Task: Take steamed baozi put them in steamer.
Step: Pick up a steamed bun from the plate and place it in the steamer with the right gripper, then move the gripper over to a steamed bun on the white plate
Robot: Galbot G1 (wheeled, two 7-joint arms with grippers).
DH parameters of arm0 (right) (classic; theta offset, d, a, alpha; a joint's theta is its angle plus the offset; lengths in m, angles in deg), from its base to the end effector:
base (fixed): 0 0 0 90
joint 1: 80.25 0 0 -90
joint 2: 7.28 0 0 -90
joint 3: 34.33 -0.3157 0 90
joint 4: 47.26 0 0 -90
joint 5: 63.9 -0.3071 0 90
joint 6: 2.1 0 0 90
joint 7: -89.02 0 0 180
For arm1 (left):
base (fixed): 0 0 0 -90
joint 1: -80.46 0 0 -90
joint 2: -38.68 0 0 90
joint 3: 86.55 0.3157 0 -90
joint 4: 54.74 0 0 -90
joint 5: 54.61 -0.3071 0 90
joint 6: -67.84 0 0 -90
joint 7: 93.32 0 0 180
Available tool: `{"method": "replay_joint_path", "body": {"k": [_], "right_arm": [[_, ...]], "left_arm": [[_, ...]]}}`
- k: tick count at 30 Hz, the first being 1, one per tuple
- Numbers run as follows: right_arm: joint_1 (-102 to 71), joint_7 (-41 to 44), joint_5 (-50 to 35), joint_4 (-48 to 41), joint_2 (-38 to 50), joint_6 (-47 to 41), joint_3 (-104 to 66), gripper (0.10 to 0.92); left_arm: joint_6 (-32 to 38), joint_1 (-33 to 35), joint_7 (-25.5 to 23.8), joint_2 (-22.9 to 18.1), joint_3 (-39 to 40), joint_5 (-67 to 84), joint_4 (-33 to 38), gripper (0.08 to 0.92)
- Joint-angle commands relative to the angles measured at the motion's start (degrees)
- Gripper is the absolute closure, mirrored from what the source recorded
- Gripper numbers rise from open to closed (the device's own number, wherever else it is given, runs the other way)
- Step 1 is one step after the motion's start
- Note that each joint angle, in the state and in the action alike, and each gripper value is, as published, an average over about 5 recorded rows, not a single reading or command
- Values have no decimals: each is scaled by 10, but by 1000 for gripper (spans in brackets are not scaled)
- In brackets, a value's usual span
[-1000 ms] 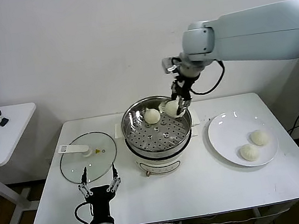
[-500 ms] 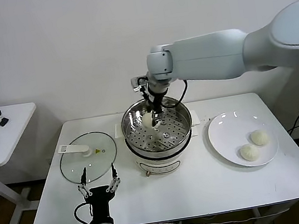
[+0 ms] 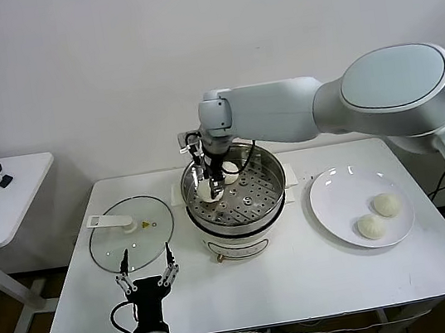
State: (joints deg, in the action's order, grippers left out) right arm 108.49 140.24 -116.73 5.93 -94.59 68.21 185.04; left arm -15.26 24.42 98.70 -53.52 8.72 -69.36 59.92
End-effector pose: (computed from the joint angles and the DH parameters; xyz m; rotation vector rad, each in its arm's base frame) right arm 0.5259 0.1664 -0.0770 1.4443 -1.3306 1.3947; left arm 0.1264 -0.0328 -0.3099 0.1829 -3.1112 -0.2736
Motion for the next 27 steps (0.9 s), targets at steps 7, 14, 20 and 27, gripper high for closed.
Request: {"method": "replay_joint_path", "body": {"k": [7, 14, 20, 27], "right_arm": [[-16, -2, 2, -21, -10, 0, -14, 361], [43, 9, -20, 39, 26, 0, 5, 211], [113, 22, -25, 114, 91, 8, 41, 203], [185, 49, 0, 182, 204, 35, 84, 203]], "left_arm": [[0, -1, -1, -28, 0, 0, 2, 177], [-2, 2, -3, -28, 0, -2, 9, 177], [-4, 5, -3, -28, 4, -8, 15, 177], [-4, 12, -2, -28, 8, -15, 16, 177]]}}
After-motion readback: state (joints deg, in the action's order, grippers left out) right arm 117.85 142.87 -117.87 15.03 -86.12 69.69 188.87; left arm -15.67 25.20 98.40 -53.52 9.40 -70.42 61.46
